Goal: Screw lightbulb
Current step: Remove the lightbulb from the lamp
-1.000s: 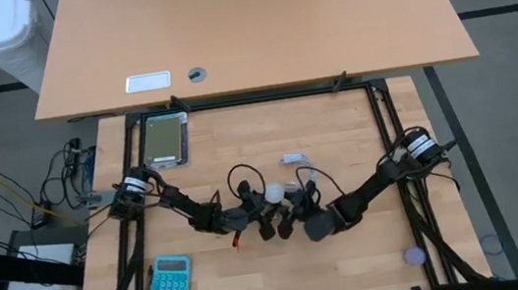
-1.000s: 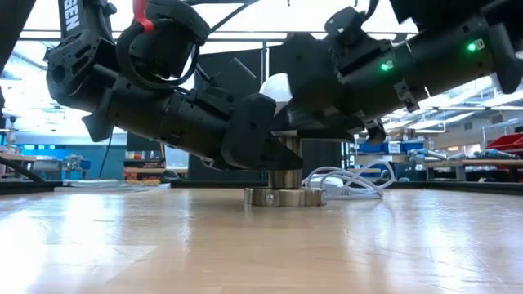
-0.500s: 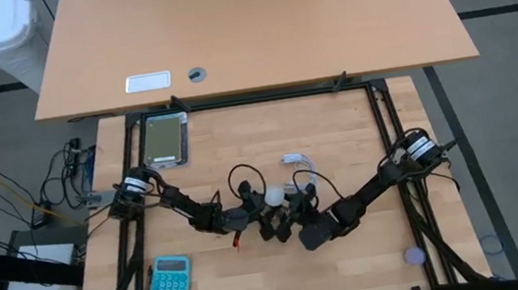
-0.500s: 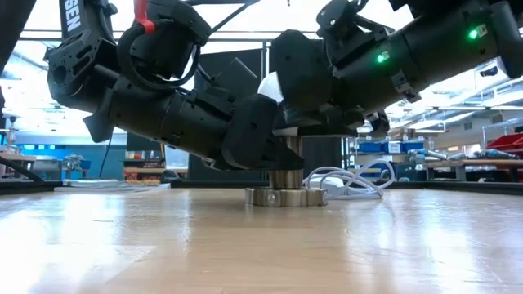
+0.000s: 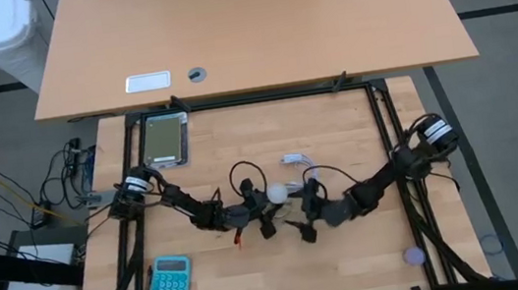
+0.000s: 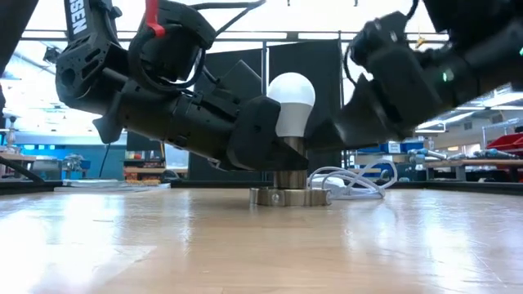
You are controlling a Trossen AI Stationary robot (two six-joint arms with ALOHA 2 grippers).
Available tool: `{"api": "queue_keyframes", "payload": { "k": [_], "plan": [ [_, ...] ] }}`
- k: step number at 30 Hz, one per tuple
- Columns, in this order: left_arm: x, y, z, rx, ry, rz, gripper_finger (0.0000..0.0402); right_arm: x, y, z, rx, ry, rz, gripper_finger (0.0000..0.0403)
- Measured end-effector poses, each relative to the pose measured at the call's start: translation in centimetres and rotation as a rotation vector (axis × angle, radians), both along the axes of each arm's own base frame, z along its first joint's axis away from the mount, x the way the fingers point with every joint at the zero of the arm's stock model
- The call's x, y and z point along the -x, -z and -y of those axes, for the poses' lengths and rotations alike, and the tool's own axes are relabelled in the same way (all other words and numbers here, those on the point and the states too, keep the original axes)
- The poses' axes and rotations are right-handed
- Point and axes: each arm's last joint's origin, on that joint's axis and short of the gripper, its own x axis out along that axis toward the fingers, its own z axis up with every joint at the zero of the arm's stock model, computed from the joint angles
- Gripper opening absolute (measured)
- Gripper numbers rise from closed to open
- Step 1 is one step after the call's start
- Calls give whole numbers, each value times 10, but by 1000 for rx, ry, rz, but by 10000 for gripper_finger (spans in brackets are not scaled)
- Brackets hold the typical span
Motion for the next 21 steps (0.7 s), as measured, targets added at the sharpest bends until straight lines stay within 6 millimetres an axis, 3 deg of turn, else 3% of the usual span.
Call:
{"api": "queue_keyframes", "payload": {
  "k": [7,13,21],
  "plan": [
    [0,0,2,-9,66,-10,198,24,14,49,-57,-194,116,381],
    [-1,-1,5,-17,187,-24,198,24,14,92,-194,-415,155,356],
    [-3,-1,5,-10,323,-32,198,14,5,111,-165,-604,202,326]
  ]
}}
